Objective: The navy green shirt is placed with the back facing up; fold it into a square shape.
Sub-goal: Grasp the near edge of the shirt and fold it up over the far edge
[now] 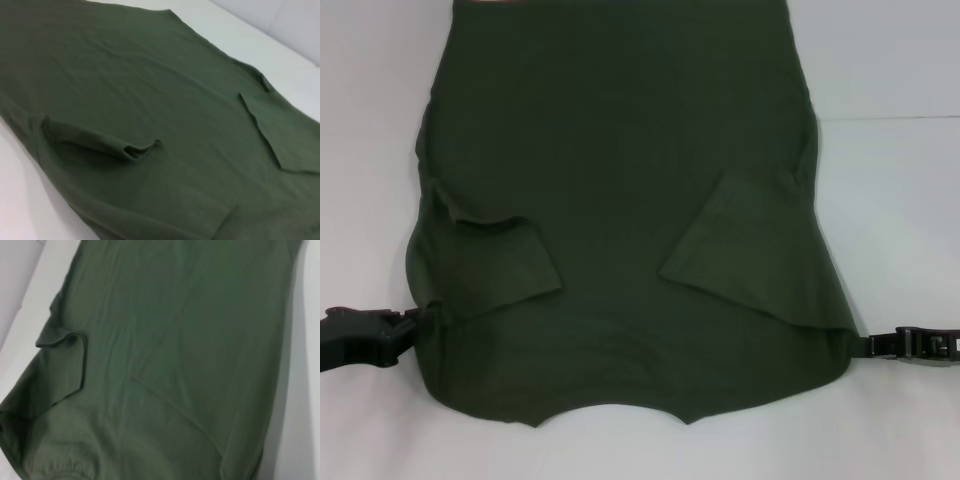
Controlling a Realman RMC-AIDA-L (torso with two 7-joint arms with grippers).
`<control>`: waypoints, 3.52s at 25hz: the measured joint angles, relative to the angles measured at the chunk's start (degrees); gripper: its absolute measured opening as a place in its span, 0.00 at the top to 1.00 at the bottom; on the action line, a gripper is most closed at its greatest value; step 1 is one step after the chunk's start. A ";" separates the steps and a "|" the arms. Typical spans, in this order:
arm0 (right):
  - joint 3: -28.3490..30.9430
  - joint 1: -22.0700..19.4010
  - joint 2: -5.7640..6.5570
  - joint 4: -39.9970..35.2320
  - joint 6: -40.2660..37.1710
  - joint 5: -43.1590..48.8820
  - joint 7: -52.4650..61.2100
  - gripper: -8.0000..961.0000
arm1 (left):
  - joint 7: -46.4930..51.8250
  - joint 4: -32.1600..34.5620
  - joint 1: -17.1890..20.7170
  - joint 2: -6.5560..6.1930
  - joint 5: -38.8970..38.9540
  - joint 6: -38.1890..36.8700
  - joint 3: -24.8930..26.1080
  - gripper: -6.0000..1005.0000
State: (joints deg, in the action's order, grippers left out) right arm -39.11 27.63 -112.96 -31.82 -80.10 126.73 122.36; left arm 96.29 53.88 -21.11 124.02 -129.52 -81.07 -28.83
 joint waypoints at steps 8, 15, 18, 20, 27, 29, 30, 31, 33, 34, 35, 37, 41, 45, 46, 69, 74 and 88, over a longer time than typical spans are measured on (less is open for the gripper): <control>6.20 -1.45 -0.56 0.14 -3.58 -0.08 -6.90 0.96 | 7.73 -0.08 0.68 -0.01 2.52 -1.00 2.65 0.94; 10.64 -4.37 -0.26 0.05 -7.72 -0.09 -10.59 0.96 | 10.09 -0.09 1.60 -0.46 2.53 -4.90 8.50 0.94; 11.96 -5.67 -0.16 -0.04 -9.46 -0.09 -12.29 0.96 | 10.14 -0.06 2.42 -0.63 2.53 -7.81 10.02 0.94; 12.78 -6.36 -0.11 -0.08 -10.37 -0.09 -13.27 0.96 | 10.14 0.19 3.14 -0.68 2.52 -9.72 10.84 0.94; 14.75 -9.29 -0.16 -0.96 -13.73 -0.08 -15.70 0.96 | 9.90 0.75 5.89 -0.42 1.86 -15.19 12.15 0.94; 15.29 -10.31 -0.38 -1.82 -14.81 -0.08 -16.25 0.96 | 9.74 0.78 6.86 -0.36 1.76 -16.68 12.21 0.94; 15.56 -10.82 -0.43 -2.10 -15.29 -0.09 -16.54 0.96 | 9.67 0.81 7.29 -0.31 1.72 -17.50 12.32 0.94; 15.75 -11.21 -0.45 -2.29 -15.68 -0.09 -16.80 0.96 | 9.55 0.83 7.70 -0.28 1.65 -18.28 12.45 0.94; 16.04 -11.91 -0.37 -2.36 -16.44 -0.09 -17.19 0.96 | 9.09 0.84 8.37 -0.21 1.00 -20.26 12.95 0.94; 16.12 -12.21 -0.28 -2.36 -16.85 -0.08 -17.40 0.96 | 8.91 0.82 8.56 -0.18 0.69 -21.00 13.18 0.94; 16.22 -12.53 -0.17 -2.37 -17.34 -0.09 -17.58 0.96 | 8.80 0.80 8.70 -0.14 0.50 -21.49 13.38 0.94; 16.59 -13.23 -0.02 -2.38 -18.26 -0.05 -18.01 0.96 | 8.57 0.60 9.27 -0.08 0.24 -23.07 13.99 0.94; 17.99 -14.86 0.03 -2.38 -19.95 -0.01 -19.40 0.96 | 7.68 -0.04 10.48 0.24 0.21 -25.36 14.27 0.94; 19.91 -16.29 0.23 -2.38 -21.34 0.24 -20.26 0.96 | 7.09 -0.68 11.18 0.36 -1.08 -26.57 14.87 0.94; 20.18 -16.52 0.36 -2.38 -21.72 0.27 -20.35 0.96 | 6.98 -0.82 11.28 0.36 -1.45 -26.89 15.05 0.94; 29.95 -0.43 1.66 -1.67 -14.57 -0.67 -19.00 0.96 | 7.93 -12.92 -7.71 -7.58 -1.07 -14.32 18.78 0.94; 29.58 4.22 2.08 -1.50 -8.65 -1.57 -18.79 0.96 | 7.74 -15.48 -12.40 -9.34 0.15 -8.22 18.51 0.94; 26.05 14.90 1.37 2.39 12.70 -1.68 -19.65 0.96 | 2.79 -23.68 -20.74 -10.33 7.46 11.57 18.11 0.94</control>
State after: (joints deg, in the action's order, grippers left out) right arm -13.06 42.53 -111.59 -29.42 -67.41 125.05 102.72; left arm 99.07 30.20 -41.85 113.69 -122.07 -69.50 -10.73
